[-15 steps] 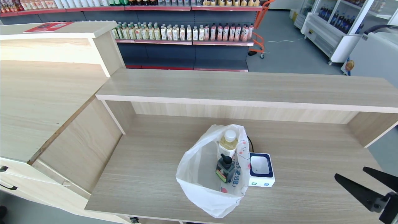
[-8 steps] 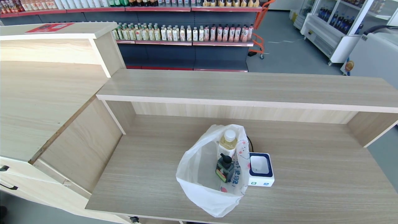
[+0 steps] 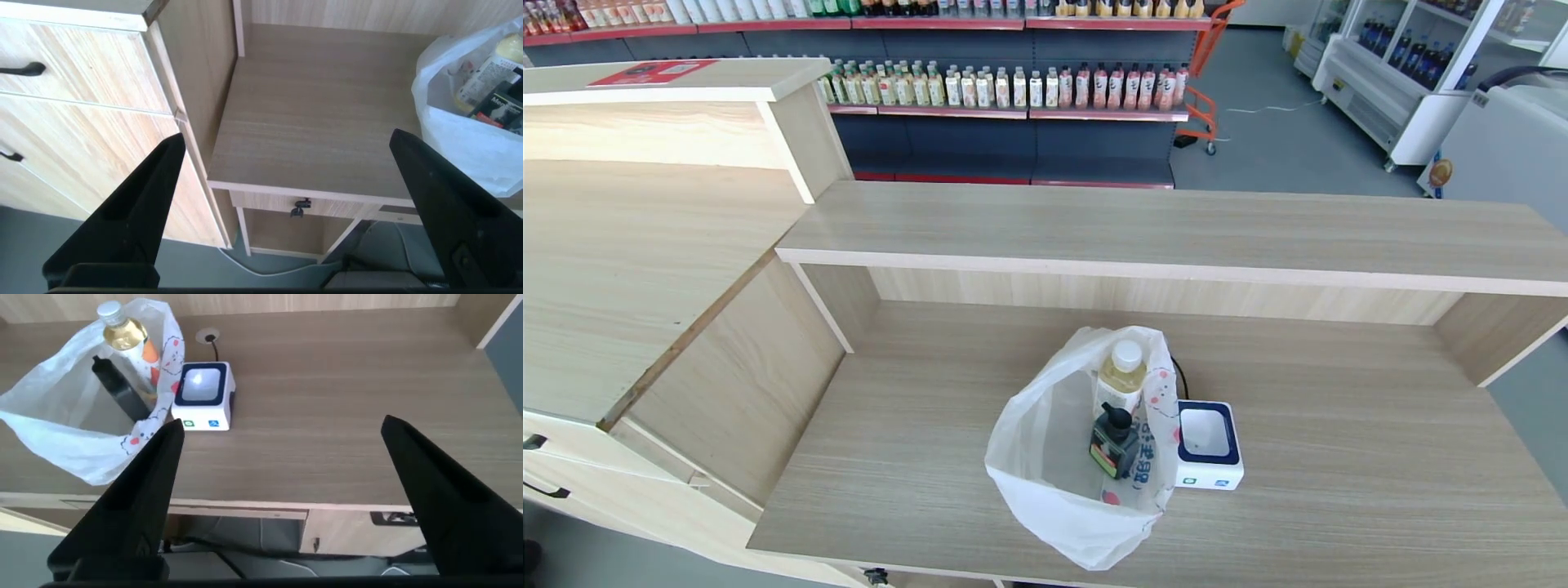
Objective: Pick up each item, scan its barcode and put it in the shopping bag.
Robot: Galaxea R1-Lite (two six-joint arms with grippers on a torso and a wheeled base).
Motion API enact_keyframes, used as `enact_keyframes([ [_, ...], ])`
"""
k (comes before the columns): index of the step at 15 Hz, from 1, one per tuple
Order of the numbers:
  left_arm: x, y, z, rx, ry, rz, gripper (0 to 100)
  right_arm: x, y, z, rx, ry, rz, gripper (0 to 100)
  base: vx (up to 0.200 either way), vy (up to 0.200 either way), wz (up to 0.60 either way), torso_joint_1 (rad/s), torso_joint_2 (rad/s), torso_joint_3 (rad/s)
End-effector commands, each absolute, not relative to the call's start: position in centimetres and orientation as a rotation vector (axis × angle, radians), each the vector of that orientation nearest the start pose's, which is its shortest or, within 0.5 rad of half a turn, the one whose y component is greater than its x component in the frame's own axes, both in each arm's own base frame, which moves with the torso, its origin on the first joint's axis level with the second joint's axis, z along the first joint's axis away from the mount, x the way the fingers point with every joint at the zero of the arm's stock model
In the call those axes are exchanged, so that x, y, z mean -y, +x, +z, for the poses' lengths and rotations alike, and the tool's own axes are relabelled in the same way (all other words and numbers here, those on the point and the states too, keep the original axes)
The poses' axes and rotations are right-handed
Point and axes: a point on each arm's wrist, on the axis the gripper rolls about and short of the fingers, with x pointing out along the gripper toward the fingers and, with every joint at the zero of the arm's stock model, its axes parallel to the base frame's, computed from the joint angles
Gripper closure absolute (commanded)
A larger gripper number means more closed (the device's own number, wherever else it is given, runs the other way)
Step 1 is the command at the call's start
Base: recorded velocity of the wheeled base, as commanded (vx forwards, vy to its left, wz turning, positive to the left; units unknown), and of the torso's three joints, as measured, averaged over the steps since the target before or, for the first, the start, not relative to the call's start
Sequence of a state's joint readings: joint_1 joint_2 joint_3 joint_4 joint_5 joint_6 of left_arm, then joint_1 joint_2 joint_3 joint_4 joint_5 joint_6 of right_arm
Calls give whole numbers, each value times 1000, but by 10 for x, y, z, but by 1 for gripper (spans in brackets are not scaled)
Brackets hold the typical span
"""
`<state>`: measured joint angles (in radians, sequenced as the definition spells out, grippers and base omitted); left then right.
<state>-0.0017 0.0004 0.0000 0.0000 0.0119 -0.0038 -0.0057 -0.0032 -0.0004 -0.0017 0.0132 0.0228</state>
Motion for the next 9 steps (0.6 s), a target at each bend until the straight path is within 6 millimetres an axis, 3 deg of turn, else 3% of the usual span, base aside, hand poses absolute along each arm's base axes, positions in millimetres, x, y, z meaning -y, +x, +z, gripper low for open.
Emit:
enact_keyframes([
  [1, 0, -23, 75, 0, -5, 11, 0, 0, -23, 75, 0, 25, 8, 100, 0, 0, 0, 0, 0, 0],
  [5, 0, -23, 75, 0, -5, 11, 0, 0, -23, 75, 0, 25, 8, 100, 0, 0, 0, 0, 0, 0],
  [9, 0, -23, 75, 0, 12, 11, 0, 0, -23, 75, 0, 25, 8, 100, 0, -200, 0, 5, 1, 6],
])
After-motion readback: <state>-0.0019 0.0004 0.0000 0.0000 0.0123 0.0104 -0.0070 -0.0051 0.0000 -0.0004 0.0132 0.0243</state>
